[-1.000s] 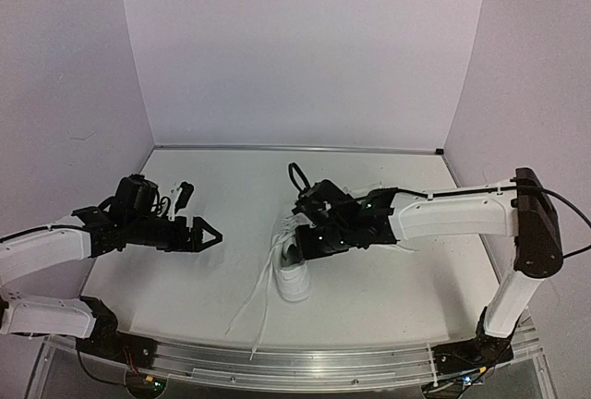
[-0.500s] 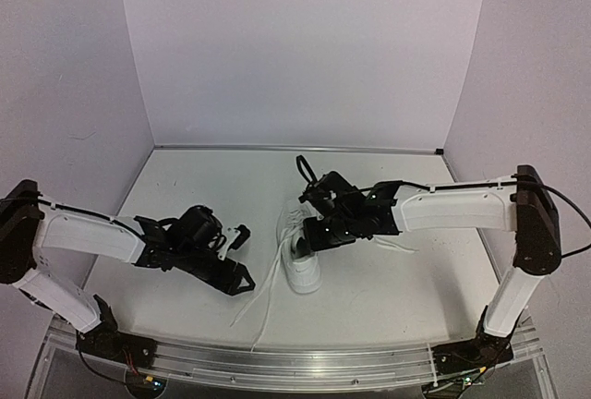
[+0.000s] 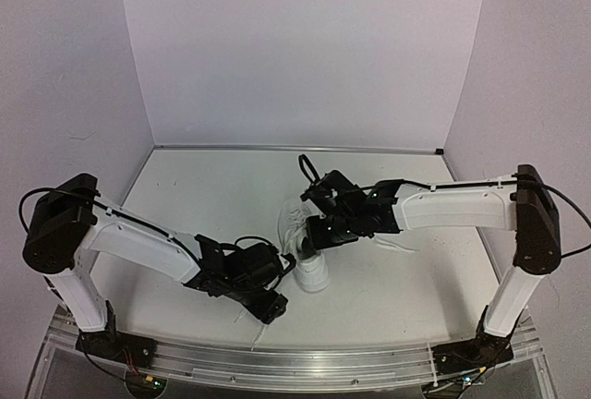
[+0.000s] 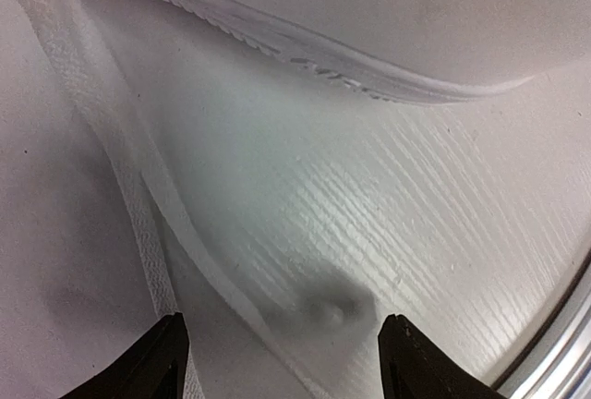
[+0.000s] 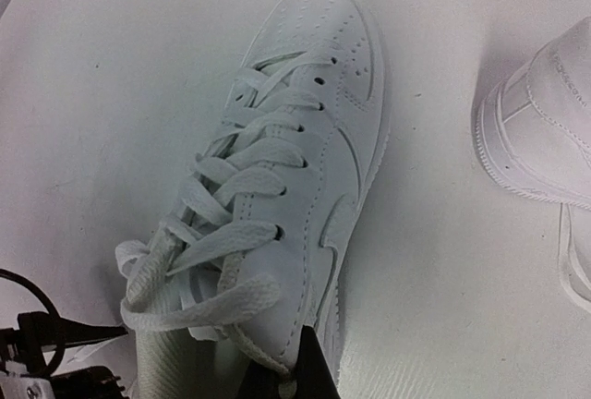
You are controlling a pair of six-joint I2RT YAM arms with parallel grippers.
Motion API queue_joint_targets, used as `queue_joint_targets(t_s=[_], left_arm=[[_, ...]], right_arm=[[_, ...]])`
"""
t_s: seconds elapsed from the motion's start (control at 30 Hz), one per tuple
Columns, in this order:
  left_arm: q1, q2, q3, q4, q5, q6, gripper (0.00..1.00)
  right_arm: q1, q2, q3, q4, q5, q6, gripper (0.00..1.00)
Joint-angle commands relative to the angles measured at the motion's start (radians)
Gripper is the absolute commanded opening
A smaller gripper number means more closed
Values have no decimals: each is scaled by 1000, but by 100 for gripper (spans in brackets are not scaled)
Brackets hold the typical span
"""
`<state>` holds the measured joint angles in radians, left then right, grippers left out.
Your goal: Tie the shoes
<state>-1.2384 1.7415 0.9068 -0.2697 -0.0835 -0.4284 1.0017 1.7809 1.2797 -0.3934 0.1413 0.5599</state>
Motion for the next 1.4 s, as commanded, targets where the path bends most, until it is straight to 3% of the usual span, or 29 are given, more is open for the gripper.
queue_joint_targets(t_s=[0.0,0.27,0.47,0.57,0.8,1.0,1.13,1.3,1.37], left_arm=[[-40,84,54,-95,-129,-65,70],[-25,-2,-31,-110,-195,-158,42],[88,-128,-111,-106,-192,-181,10],[151,-186,-126,-117,-192,-149,1],[285,-293,-139,-160,-158,-99,0],[301,-354,-158,-176,-99,-66,1],[301,-372,-165,-190,-59,-59,8],[304,-411,-172,-245,-38,-82,27],[309,-429,-172,-269,-33,-92,34]], right_arm=[[-5,-62,19,91,26,10,0],[-5,-79,-10,102,6,34,0],[-5,-85,-73,188,-70,99,0],[-4,-61,-90,249,-126,140,0],[31,37,-21,319,-185,204,0],[31,25,-40,314,-168,215,1],[31,15,-46,308,-193,208,15],[31,-21,-53,285,-202,199,37],[31,-43,-59,275,-203,197,41]])
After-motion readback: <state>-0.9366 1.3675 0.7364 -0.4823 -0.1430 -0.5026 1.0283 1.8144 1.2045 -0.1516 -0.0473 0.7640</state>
